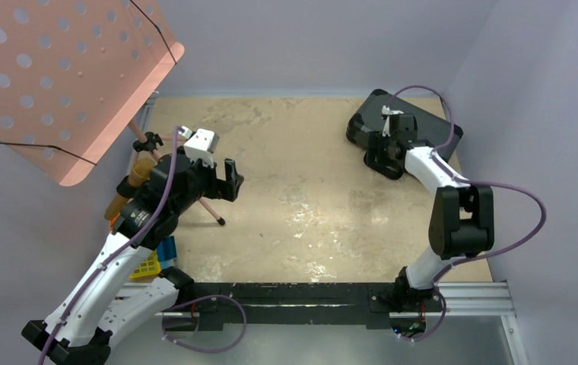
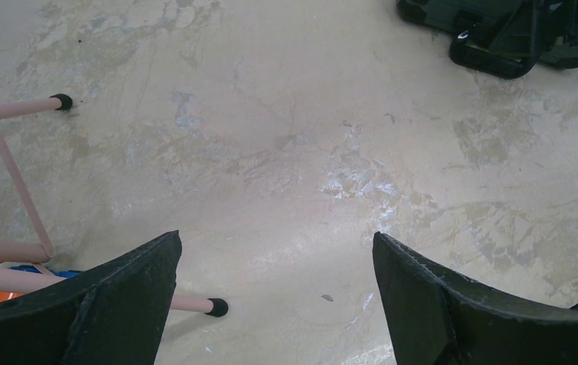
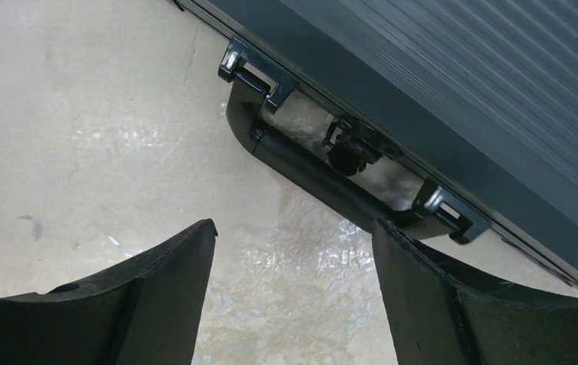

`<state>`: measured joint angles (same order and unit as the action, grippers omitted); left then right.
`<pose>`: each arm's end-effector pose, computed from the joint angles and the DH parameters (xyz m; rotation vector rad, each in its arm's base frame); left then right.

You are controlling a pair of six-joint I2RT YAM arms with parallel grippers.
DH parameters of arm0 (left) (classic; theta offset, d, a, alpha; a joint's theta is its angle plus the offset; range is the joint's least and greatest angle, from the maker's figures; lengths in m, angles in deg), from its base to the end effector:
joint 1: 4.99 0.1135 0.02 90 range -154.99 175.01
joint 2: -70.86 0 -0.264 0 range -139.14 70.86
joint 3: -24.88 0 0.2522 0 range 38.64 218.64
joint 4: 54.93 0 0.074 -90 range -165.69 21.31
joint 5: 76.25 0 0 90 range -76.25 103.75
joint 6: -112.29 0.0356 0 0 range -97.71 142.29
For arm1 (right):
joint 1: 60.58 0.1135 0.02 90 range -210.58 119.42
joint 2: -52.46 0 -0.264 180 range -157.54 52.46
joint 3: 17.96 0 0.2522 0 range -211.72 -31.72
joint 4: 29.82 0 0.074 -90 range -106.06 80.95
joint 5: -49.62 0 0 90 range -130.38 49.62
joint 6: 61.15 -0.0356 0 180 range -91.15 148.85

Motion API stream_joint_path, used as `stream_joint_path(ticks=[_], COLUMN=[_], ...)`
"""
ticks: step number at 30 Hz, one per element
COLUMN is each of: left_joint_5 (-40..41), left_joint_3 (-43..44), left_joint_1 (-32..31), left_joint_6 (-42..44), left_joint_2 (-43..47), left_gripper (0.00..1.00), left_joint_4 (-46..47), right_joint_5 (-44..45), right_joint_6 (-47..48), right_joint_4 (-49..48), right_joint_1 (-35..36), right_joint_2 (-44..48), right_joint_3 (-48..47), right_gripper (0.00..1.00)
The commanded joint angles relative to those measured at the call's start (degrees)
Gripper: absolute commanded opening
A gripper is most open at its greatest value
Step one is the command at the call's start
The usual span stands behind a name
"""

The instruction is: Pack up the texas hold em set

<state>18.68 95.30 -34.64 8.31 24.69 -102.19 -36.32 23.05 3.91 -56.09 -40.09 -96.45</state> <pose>0.1474 -0.0804 0.3647 0.2154 1.9822 -0.4105 0.3491 0.0249 0.2349 0.0603 2.4014 -0.0017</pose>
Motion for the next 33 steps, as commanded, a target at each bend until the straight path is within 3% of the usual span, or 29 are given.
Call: stream_joint_path(ticks=[1, 14, 21, 28, 33], left_joint_5=[-0.62, -0.62, -0.75, -2.36, -8.22], left_joint_3=[0.64, 0.67, 0.65, 0.83, 1.60], left_joint_1=[0.21, 0.21, 0.18, 0.21, 0.04], left_joint_6=[-0.08, 0.00, 0.09, -0.03, -6.00], left_joint_2=[-0.23, -0.44, -0.50, -1.95, -4.85], left_gripper=[0.99, 0.99, 0.99, 0.97, 0.91], left_joint_4=[2.23, 2.21, 2.21, 2.86, 4.76], right_joint_5=[-1.33, -0.07, -0.30, -10.23, -16.70], right_joint_6=[7.42, 13.49, 13.23, 15.16, 15.31], right_joint_4=[0.93, -3.56, -0.14, 3.48, 5.85], right_joint_1=[0.12, 0.87, 0.95, 0.91, 0.90], right_joint_2=[-4.55, -11.74, -15.37, -16.09, -14.50], right_joint_3=[-3.02, -4.59, -6.75, -8.43, -9.73], right_gripper=[0.78, 0.77, 0.76, 0.74, 0.70])
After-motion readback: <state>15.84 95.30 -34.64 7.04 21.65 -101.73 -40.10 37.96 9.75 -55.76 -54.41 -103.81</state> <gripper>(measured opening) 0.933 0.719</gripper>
